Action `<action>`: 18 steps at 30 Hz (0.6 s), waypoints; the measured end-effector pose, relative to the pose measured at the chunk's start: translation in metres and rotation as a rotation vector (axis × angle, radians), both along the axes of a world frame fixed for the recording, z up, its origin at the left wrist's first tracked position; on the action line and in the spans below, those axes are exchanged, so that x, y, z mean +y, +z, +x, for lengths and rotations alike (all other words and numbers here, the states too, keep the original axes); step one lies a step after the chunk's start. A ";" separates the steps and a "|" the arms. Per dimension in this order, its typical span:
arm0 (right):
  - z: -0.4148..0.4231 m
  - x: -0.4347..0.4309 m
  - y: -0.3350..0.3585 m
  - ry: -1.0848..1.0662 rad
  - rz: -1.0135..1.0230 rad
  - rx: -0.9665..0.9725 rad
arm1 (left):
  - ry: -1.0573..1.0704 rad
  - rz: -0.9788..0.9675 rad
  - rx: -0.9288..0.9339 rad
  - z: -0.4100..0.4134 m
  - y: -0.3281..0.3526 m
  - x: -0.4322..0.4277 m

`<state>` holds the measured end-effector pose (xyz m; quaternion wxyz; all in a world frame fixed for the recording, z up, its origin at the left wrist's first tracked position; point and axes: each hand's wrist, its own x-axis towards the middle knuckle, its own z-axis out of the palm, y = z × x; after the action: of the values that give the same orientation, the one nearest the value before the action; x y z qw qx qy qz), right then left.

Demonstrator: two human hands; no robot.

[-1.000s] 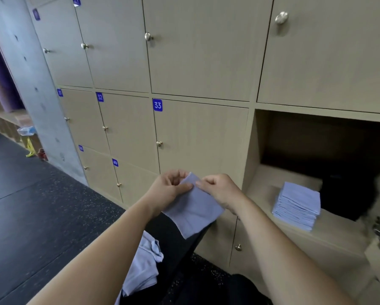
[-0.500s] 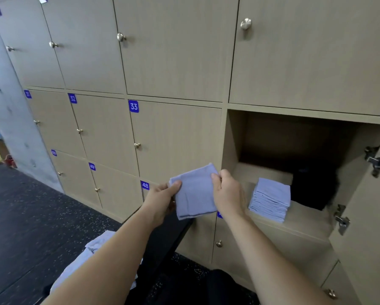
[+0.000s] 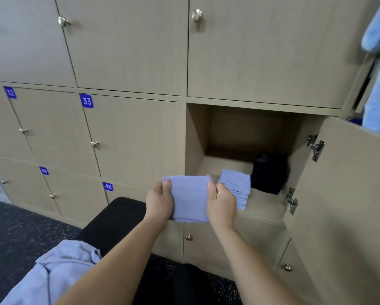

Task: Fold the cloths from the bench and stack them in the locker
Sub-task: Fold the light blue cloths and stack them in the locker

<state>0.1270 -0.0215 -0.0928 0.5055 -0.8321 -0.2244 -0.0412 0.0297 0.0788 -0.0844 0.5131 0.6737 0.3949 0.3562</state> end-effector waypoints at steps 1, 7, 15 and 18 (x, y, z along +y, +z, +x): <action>0.004 -0.005 -0.004 -0.011 0.000 0.017 | -0.032 -0.047 -0.024 0.003 -0.003 -0.002; 0.023 -0.024 -0.016 -0.056 -0.029 0.090 | -0.221 -0.179 0.075 0.016 -0.018 -0.009; 0.038 -0.044 -0.036 -0.075 -0.063 0.175 | -0.226 -0.301 0.169 0.025 -0.035 -0.010; 0.044 -0.052 -0.037 -0.026 -0.031 0.210 | -0.135 -0.282 0.135 0.035 -0.036 -0.015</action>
<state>0.1706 -0.0734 -0.1298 0.5127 -0.8425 -0.1598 0.0431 0.0644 0.0642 -0.1207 0.5976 0.6424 0.4284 0.2161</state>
